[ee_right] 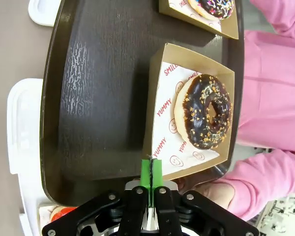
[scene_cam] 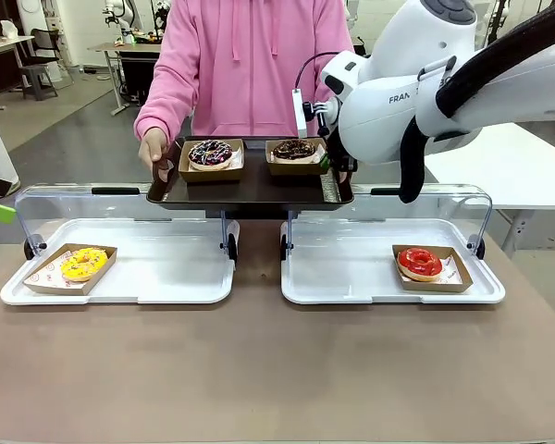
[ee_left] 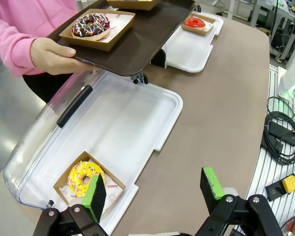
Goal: Provide the desired donut to the person.
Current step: Place the picked Paper togo box onto the Handle tray extended by the person.
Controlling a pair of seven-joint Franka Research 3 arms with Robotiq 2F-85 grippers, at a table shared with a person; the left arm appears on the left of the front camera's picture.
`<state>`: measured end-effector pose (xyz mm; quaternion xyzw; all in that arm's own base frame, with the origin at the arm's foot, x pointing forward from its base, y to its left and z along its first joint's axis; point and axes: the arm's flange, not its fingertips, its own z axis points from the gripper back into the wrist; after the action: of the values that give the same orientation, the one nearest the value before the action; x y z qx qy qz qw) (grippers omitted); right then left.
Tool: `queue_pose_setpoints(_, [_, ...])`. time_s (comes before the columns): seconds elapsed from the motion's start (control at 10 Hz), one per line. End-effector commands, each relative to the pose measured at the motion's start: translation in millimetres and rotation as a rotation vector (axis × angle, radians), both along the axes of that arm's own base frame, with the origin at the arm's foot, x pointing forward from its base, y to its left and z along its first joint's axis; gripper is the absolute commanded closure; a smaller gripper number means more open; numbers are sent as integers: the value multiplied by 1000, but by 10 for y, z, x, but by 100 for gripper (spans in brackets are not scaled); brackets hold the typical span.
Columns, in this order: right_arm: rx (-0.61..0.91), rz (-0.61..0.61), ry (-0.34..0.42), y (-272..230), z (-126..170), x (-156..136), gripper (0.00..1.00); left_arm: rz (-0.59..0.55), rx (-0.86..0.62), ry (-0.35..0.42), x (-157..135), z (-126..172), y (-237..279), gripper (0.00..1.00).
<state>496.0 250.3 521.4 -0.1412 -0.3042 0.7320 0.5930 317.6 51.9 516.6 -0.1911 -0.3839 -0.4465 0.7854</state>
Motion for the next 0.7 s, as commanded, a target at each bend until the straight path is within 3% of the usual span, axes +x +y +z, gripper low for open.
queue_pose_setpoints(0.0, [39,25,-5,-47,-20,118,99,5,-3,-7,4,-2,11,0])
queue_pose_setpoints(0.1, [54,37,5,-38,-1,104,41,5,-3,-7,4,-2,11,0])
queue_pose_setpoints(0.2, [65,47,17,-30,47,73,40,5,-3,-7,4,-2,11,0])
queue_pose_setpoints(0.3, [67,55,28,-23,97,42,0,5,-3,-7,4,-2,11,0])
queue_pose_setpoints(0.5, [67,57,48,-13,152,9,0,5,-3,-7,4,-2,11,0])
queue_pose_setpoints(0.6, [69,63,63,-9,153,13,17,5,-3,-7,4,-2,11,0])
